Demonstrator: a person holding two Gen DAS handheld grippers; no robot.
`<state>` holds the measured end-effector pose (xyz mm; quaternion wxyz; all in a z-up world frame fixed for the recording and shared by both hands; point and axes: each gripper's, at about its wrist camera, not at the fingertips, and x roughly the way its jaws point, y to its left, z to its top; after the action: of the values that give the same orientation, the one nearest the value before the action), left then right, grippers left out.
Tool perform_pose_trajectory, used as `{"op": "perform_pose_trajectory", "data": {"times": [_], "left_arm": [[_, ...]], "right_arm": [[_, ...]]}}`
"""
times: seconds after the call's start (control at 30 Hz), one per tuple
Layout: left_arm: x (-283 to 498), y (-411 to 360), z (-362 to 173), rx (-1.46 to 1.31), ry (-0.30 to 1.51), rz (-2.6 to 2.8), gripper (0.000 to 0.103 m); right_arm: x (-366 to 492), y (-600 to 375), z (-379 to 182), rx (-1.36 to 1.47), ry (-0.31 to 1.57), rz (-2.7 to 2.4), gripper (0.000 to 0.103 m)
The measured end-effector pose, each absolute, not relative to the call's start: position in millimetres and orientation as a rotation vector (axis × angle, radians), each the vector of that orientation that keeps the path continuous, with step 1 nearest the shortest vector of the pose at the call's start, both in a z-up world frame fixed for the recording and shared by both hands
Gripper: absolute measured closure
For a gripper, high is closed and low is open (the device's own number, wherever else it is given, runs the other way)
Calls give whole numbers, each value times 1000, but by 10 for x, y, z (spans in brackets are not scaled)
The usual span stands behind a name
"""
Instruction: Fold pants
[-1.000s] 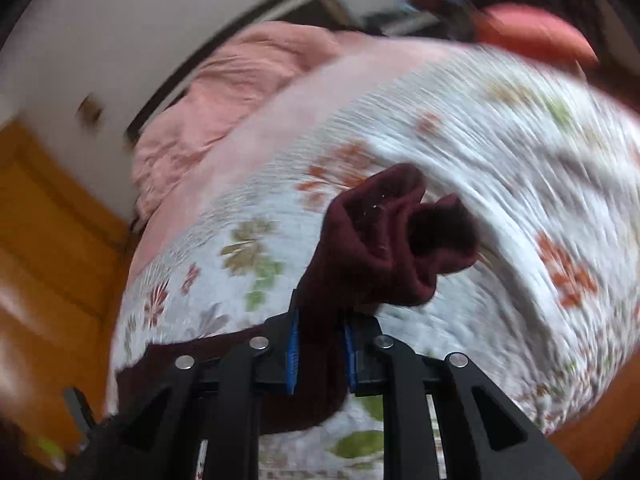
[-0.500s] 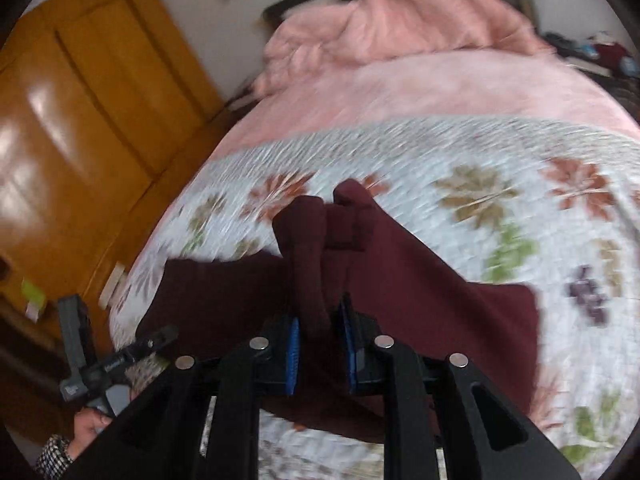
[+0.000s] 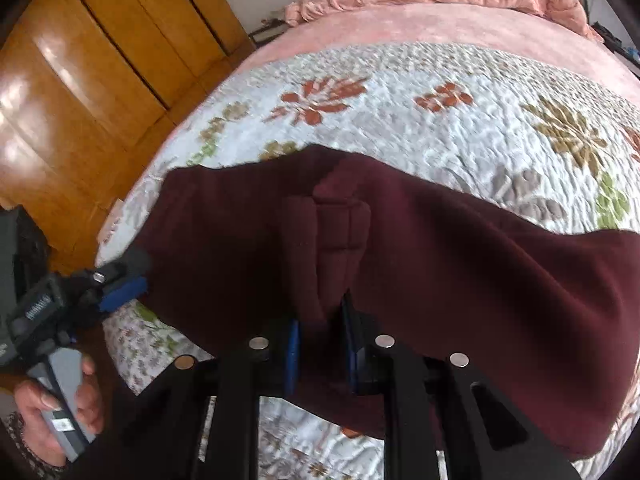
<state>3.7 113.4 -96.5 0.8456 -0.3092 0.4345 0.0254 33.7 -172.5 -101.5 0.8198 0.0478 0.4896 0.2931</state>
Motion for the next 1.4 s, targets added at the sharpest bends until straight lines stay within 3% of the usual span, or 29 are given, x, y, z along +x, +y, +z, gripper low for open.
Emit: {"op": "perform_pose_trajectory", "data": {"times": [0.27, 0.37, 0.5, 0.57, 0.7, 0.87, 1.1, 1.13, 1.17, 1.2, 1.3, 1.4], "left_arm": [[28, 1170, -947, -642, 917, 73, 13], [38, 1166, -955, -643, 925, 72, 13], [88, 1078, -935, -627, 932, 49, 13], [122, 1007, -904, -618, 931, 28, 13], [241, 736, -799, -552, 926, -49, 13], [420, 367, -810, -497, 943, -135, 13], [592, 36, -1217, -397, 1067, -109, 13], [596, 37, -1275, -392, 1084, -98, 13], [598, 45, -1333, -388, 1098, -91, 13], [592, 47, -1381, -390, 1115, -85, 13], [536, 56, -1387, -412, 1098, -97, 13], [486, 23, -1452, -391, 1103, -92, 13]], "right_arm": [[247, -1403, -1200, -11, 1134, 707, 82], [267, -1451, -1313, 20, 1172, 715, 74], [240, -1638, -1174, 116, 1184, 779, 39], [210, -1857, -991, 177, 1142, 796, 37], [262, -2642, -654, 309, 1057, 688, 23], [562, -3680, -831, 424, 1120, 448, 19], [976, -3974, -1658, 627, 1322, 451, 19], [998, -3974, -1717, 651, 1327, 470, 24], [1013, -3962, -1735, 683, 1304, 516, 55], [1013, -3954, -1724, 706, 1289, 551, 66], [960, -3980, -1555, 678, 1238, 589, 81], [840, -4207, -1546, 739, 1215, 522, 81]]}}
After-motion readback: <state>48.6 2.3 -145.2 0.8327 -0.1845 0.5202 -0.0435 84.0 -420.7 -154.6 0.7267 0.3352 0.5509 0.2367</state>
